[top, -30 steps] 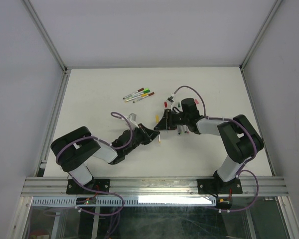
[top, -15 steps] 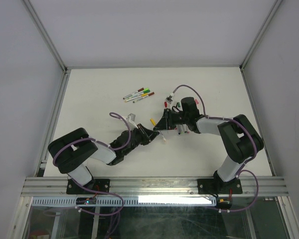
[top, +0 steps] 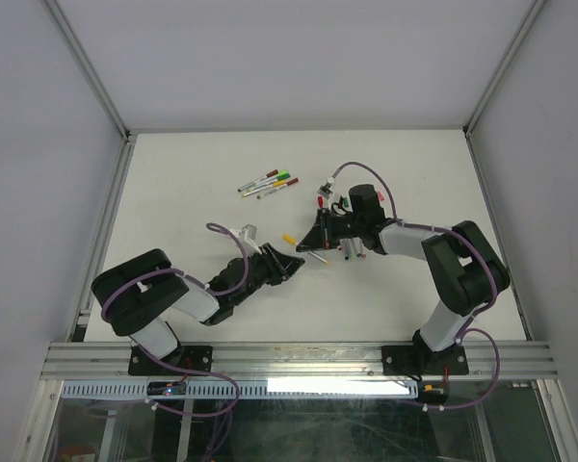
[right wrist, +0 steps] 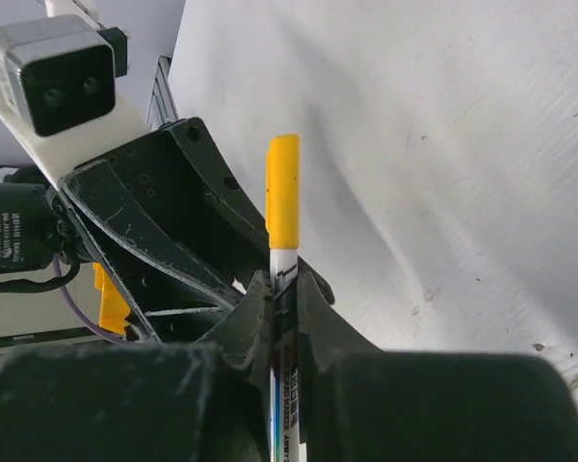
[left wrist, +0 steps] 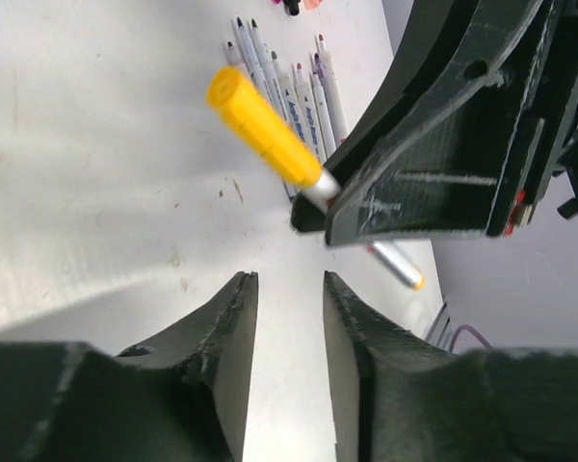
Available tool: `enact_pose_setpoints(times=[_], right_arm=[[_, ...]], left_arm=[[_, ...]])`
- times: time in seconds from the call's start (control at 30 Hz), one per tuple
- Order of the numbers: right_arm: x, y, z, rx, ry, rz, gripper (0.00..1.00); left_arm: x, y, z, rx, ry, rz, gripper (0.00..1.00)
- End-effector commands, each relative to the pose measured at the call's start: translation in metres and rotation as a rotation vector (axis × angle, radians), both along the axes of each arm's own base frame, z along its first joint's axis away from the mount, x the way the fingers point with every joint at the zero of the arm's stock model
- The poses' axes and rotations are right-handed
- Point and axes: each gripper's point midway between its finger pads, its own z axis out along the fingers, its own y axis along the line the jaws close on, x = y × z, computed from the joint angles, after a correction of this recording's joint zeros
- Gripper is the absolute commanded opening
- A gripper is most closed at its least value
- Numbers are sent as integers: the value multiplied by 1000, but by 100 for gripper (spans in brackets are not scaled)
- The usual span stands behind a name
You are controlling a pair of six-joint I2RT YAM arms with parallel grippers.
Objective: Open the pen caps
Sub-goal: Pick up the pen from the center of the board, then open the pen cap from the pen.
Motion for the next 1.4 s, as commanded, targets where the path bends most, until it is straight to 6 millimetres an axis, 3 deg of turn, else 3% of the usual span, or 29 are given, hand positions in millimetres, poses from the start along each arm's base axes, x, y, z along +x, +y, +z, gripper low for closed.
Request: enact_pose_setpoints(times=[0.0, 0.13, 0.43, 0.57, 0.73, 0.97, 1.37], right_arm=[[16, -1, 21, 35, -48, -3, 0], [18, -7, 28, 55, -112, 39, 0], [-2, -22, 64, 168, -217, 253, 0], [-4, -30, 80, 179, -289, 259, 0], [-5, -36, 91, 184, -336, 255, 0], [-5, -38, 93, 189, -337, 256, 0], [-4, -39, 93, 189, -337, 254, 0]], left_arm=[[-14, 9, 39, -103, -143, -37, 41], [-23, 25, 57, -158, -210, -38, 64], [-25, 63, 123, -329, -421, -34, 78], [-24, 70, 139, -287, -515, -20, 98], [-14, 88, 149, -243, -504, 87, 99], [-25, 99, 174, -290, -539, 93, 99], [-15, 73, 171, -355, -384, 66, 98]])
